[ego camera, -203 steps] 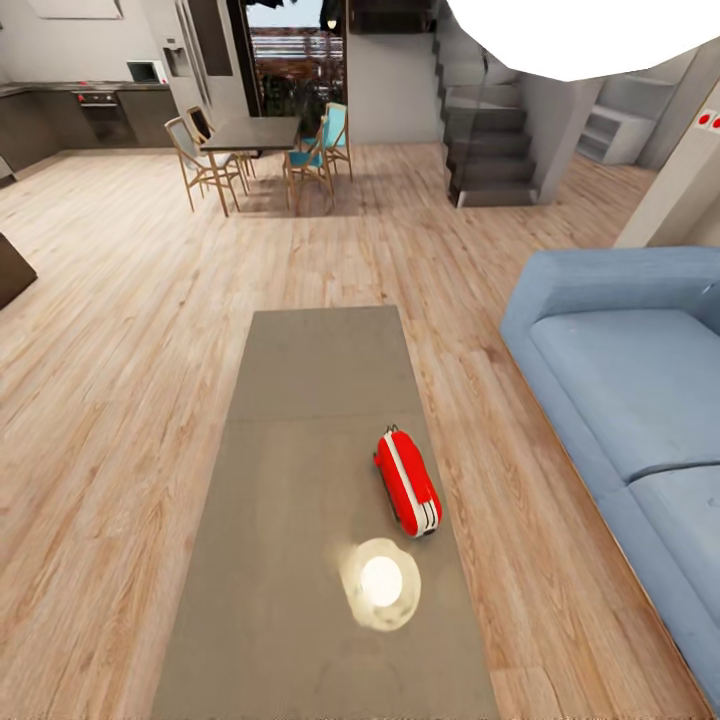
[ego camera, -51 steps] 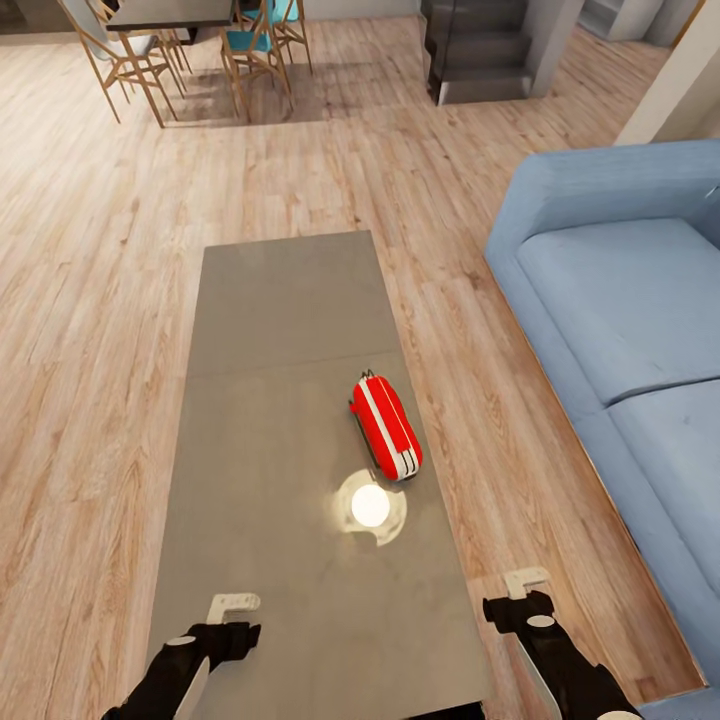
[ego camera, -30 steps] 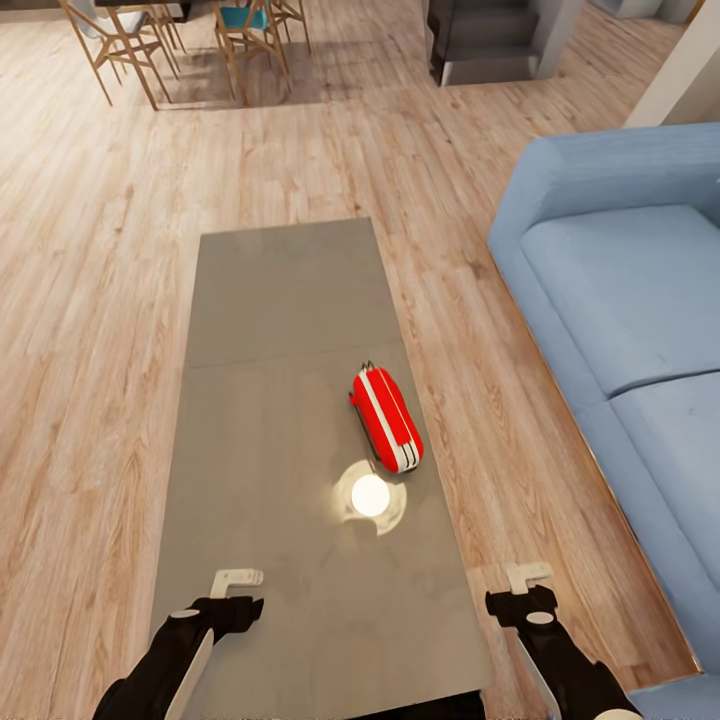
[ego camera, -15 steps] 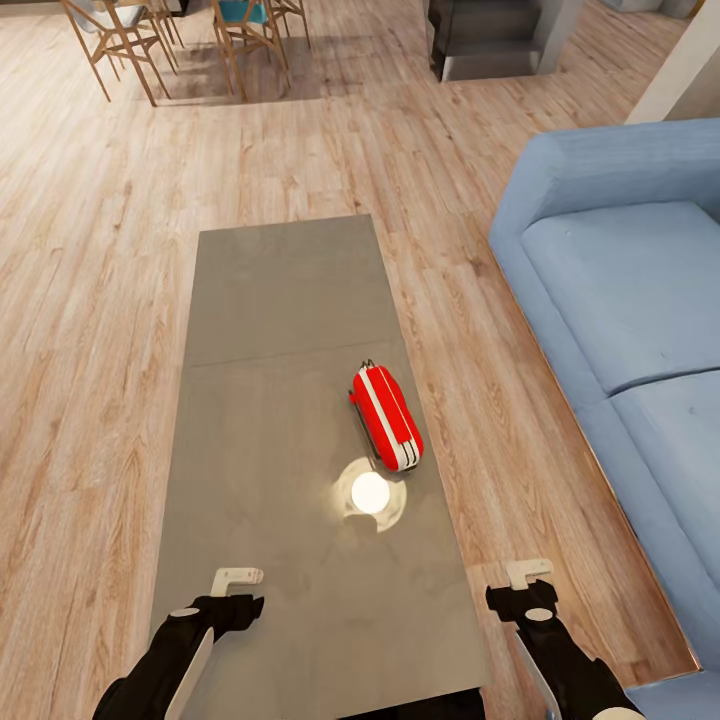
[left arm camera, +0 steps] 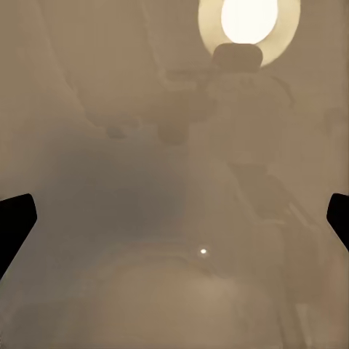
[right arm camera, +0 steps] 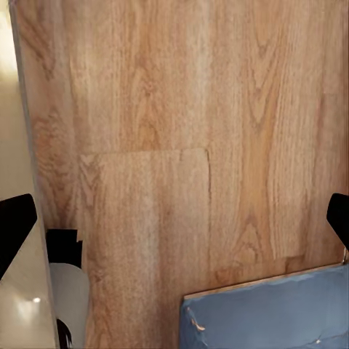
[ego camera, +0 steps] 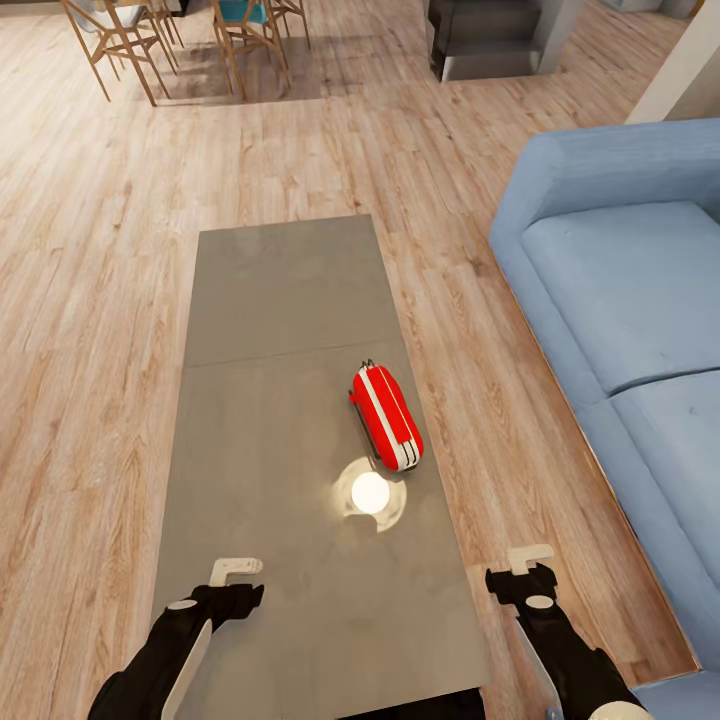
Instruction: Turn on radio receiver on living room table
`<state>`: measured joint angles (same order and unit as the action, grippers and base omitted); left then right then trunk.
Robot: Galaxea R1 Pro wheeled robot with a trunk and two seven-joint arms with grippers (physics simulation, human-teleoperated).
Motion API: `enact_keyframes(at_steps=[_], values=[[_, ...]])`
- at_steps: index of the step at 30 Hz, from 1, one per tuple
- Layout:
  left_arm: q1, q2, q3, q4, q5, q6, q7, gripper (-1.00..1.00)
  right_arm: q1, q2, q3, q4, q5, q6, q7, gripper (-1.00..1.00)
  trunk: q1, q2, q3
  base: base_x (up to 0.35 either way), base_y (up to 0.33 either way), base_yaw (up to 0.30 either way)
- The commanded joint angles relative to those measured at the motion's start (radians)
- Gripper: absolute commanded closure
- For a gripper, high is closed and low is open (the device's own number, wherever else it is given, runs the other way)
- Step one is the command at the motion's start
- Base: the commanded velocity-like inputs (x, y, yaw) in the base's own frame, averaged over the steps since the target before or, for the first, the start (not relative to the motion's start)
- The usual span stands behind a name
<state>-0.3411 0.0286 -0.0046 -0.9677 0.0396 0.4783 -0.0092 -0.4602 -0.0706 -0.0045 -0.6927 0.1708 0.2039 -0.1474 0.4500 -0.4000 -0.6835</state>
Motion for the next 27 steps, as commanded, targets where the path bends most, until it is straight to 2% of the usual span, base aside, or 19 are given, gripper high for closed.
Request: enact_keyframes(at_steps=[1,6,15,27], values=[[0.0,0.0,0.0,0.0,0.0,0.0,0.0,-1.0,0.0,-0.001,0.0,-0.004,0.0,0.001,0.0,-1.0,0.0,0.0,0.0,0.0,0.0,0.0],[0.0,0.001,0.0,0.0,-0.001,0.0,0.0,-1.0,0.0,-0.005,-0.001,-0.016,-0.002,0.003,0.0,-1.0,0.0,0.0,-0.001,0.0,0.0,0.025],[0.001,0.0,0.0,-0.002,-0.001,0.001,0.001,-1.0,0.0,-0.006,-0.002,-0.017,-0.002,0.003,0.0,-1.0,0.0,0.0,-0.006,0.0,0.0,0.169],[0.001,-0.001,0.0,-0.002,-0.002,0.002,0.002,-1.0,0.0,-0.007,-0.002,-0.018,-0.002,0.003,0.0,-1.0,0.0,0.0,-0.006,0.0,0.0,0.021]])
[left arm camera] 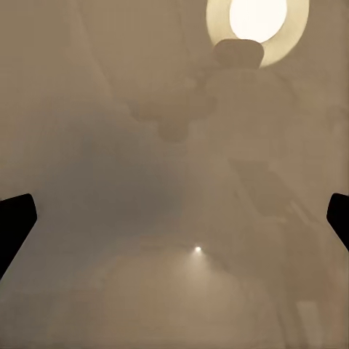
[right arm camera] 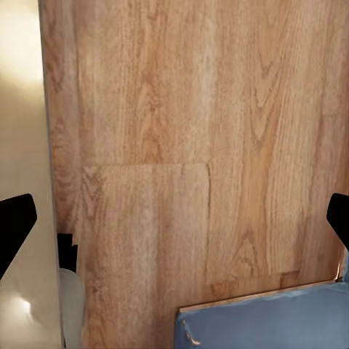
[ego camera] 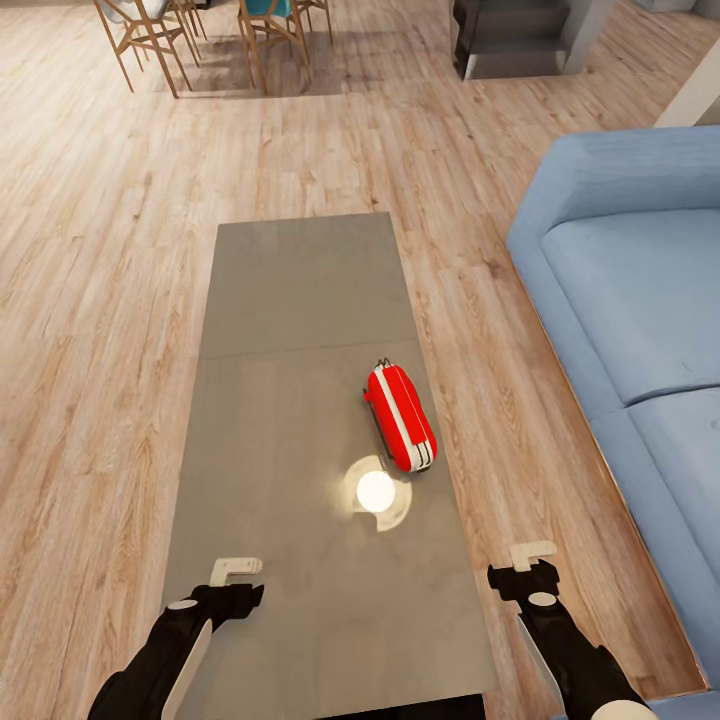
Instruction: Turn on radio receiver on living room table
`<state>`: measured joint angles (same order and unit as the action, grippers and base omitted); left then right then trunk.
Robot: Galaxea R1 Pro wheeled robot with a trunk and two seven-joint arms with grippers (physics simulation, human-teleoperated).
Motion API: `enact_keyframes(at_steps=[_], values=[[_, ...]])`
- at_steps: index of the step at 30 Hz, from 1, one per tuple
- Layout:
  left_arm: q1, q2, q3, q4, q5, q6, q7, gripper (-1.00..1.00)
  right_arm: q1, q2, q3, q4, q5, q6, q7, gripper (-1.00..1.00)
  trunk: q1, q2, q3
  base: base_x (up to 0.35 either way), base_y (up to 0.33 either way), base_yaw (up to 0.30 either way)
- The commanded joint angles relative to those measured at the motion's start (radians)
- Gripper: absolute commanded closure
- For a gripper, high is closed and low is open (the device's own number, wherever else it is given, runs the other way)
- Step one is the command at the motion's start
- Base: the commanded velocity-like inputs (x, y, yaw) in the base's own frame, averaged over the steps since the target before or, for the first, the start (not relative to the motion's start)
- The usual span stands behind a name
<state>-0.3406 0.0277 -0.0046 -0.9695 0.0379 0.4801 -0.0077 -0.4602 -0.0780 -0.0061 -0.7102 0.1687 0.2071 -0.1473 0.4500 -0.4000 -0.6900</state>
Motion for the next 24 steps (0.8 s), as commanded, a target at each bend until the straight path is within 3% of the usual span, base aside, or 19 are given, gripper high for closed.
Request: enact_keyframes(at_steps=[1,19,24], values=[[0.0,0.0,0.0,0.0,0.0,0.0,0.0,-1.0,0.0,0.0,0.0,0.0,0.0,0.0,0.0,-1.0,0.0,0.0,0.0,0.0,0.0,0.002],[0.0,0.001,0.0,0.0,0.0,0.0,0.0,-1.0,0.0,0.0,-0.001,0.0,0.0,0.001,0.0,-1.0,0.0,0.0,0.0,0.0,0.0,0.0],[0.0,0.001,0.0,0.0,0.0,0.0,0.0,-1.0,0.0,0.001,0.0,-0.001,0.0,0.002,0.0,-1.0,0.0,0.0,0.0,0.0,0.0,0.147]])
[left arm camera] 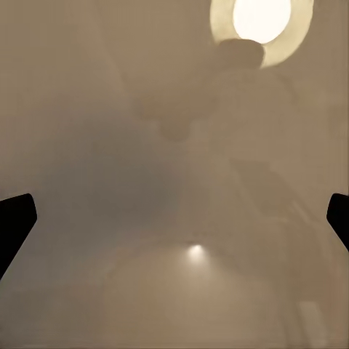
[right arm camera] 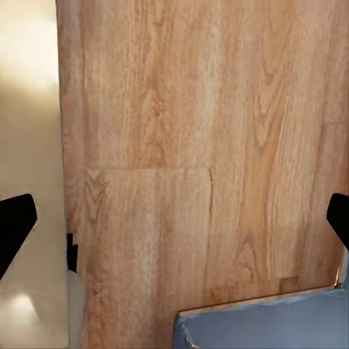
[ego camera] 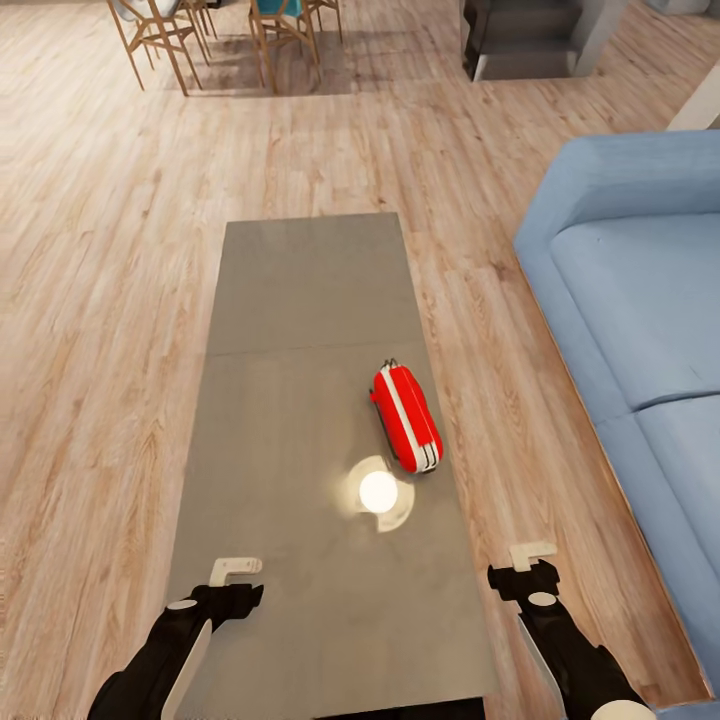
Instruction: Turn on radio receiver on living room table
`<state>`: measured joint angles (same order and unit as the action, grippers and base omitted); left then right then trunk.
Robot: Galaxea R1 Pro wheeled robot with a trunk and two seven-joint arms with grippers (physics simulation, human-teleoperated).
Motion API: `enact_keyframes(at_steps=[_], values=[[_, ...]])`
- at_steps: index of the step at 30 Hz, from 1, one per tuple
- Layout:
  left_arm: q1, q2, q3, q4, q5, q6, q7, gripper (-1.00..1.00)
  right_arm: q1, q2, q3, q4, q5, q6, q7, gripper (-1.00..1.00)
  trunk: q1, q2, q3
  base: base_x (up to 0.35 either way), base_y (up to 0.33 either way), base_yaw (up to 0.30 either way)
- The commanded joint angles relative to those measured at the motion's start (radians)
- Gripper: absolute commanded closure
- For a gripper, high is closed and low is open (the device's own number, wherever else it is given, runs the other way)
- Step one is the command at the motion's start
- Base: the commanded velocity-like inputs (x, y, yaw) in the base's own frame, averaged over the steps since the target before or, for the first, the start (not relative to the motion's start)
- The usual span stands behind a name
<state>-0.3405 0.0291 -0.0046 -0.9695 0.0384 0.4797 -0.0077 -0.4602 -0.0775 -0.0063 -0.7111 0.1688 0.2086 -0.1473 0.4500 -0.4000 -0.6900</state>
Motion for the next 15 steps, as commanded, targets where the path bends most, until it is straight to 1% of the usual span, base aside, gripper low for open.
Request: enact_keyframes(at_steps=[1,6,9,11,15], values=[[0.0,0.0,0.0,0.0,0.0,0.0,0.0,-1.0,0.0,0.0,0.0,0.0,0.0,0.0,0.0,-1.0,0.0,0.0,0.0,0.0,0.0,0.23],[0.0,0.0,0.0,0.0,0.0,-0.001,0.0,-1.0,0.0,-0.001,0.0,-0.001,0.0,0.0,0.0,-1.0,0.0,0.0,0.0,0.0,0.0,0.248],[0.0,0.0,0.0,0.0,0.0,-0.001,0.0,-1.0,0.0,-0.001,0.0,-0.001,0.0,0.0,0.0,-1.0,0.0,0.0,0.0,0.0,0.0,0.185],[0.0,0.0,0.0,0.0,0.0,-0.001,0.0,-1.0,0.0,-0.001,0.0,-0.001,0.0,0.0,0.0,-1.0,0.0,0.0,0.0,0.0,0.0,0.085],[0.0,0.0,0.0,0.0,0.0,-0.001,0.0,-1.0,0.0,-0.001,0.0,-0.001,0.0,0.0,0.0,-1.0,0.0,0.0,0.0,0.0,0.0,0.018]])
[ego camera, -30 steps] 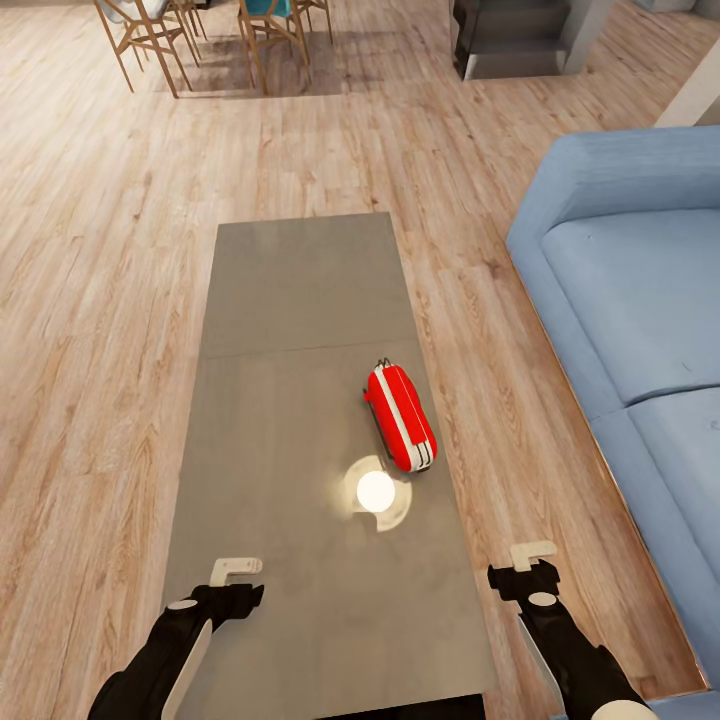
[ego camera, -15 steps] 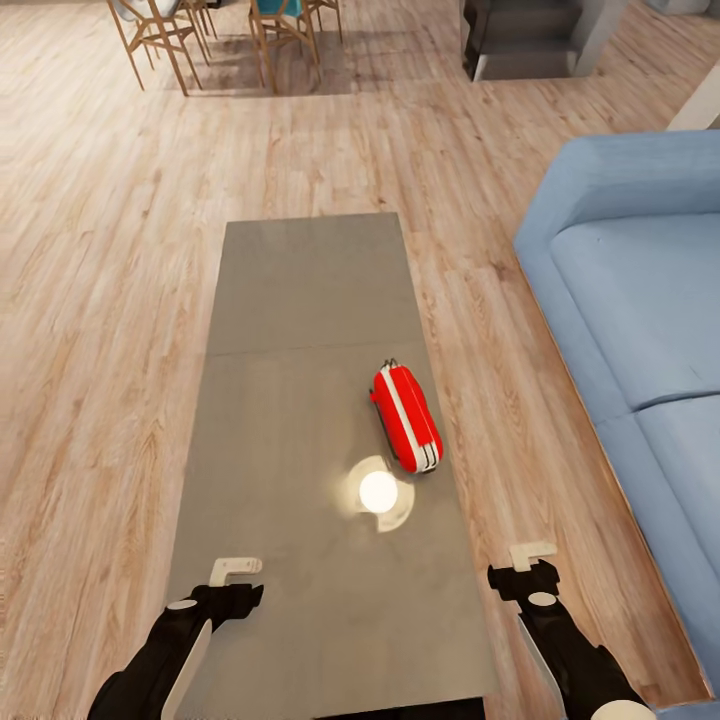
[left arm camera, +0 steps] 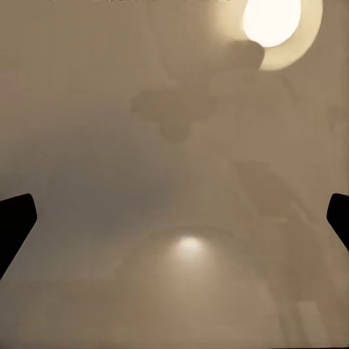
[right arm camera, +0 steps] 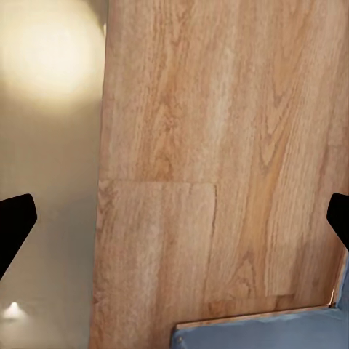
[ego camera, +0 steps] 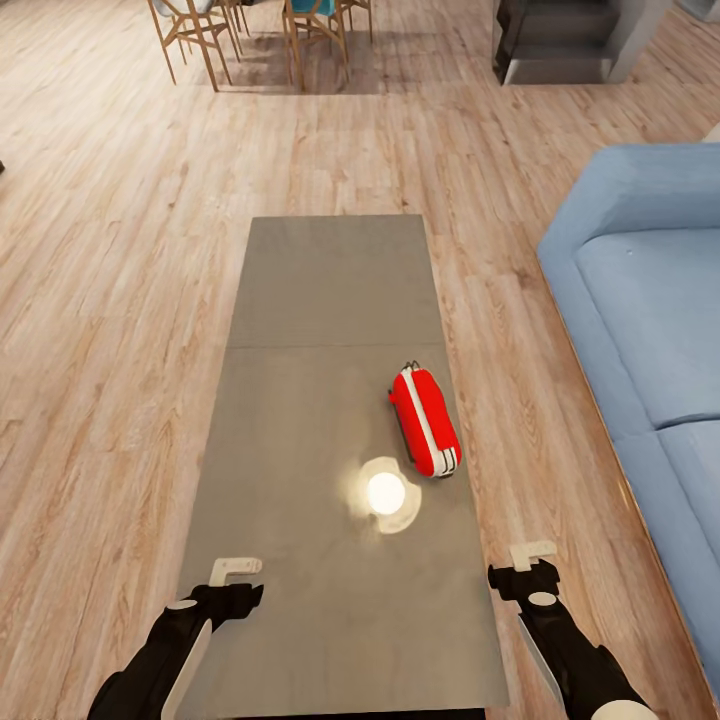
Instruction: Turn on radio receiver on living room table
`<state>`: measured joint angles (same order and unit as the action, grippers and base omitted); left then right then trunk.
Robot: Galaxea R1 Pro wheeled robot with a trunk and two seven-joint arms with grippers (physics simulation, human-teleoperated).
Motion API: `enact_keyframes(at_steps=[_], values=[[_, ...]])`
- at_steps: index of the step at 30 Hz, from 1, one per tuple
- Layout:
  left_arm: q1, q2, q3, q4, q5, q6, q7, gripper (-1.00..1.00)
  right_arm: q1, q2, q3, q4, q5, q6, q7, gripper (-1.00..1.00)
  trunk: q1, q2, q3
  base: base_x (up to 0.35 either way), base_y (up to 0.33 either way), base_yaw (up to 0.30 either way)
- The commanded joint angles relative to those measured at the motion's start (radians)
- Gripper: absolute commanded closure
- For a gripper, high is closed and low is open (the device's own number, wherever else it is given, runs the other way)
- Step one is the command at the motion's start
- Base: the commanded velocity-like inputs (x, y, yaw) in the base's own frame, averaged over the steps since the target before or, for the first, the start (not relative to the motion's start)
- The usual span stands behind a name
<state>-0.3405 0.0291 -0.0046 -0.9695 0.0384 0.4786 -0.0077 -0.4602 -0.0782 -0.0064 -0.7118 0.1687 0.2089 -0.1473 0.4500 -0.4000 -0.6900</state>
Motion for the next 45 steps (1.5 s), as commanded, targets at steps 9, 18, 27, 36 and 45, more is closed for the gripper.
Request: enact_keyframes(at_steps=[9,18,27,36,45], values=[[0.0,0.0,0.0,0.0,0.0,-0.001,0.0,-1.0,0.0,0.0,-0.001,-0.002,0.0,0.0,0.0,-1.0,0.0,0.0,-0.001,0.0,0.0,0.003],[0.0,0.0,0.0,0.0,0.0,-0.001,0.0,-1.0,0.0,-0.001,-0.003,-0.003,0.0,-0.001,0.0,-1.0,0.0,0.0,-0.012,0.0,0.0,0.0],[0.0,-0.001,0.0,0.0,0.0,-0.003,0.0,-1.0,0.0,-0.003,-0.003,-0.003,0.0,-0.003,0.0,-1.0,0.0,0.0,-0.026,0.0,0.0,0.0],[0.0,-0.001,0.0,0.0,0.0,-0.005,0.002,-1.0,0.0,-0.004,-0.004,-0.006,0.0,-0.001,0.0,-1.0,0.0,0.0,-0.036,0.0,0.0,0.0],[-0.001,-0.007,0.0,-0.038,0.0,-0.009,0.002,-1.0,-0.001,-0.002,-0.008,-0.025,0.0,0.008,0.001,-1.0,0.0,0.0,-0.037,0.0,0.0,0.0]])
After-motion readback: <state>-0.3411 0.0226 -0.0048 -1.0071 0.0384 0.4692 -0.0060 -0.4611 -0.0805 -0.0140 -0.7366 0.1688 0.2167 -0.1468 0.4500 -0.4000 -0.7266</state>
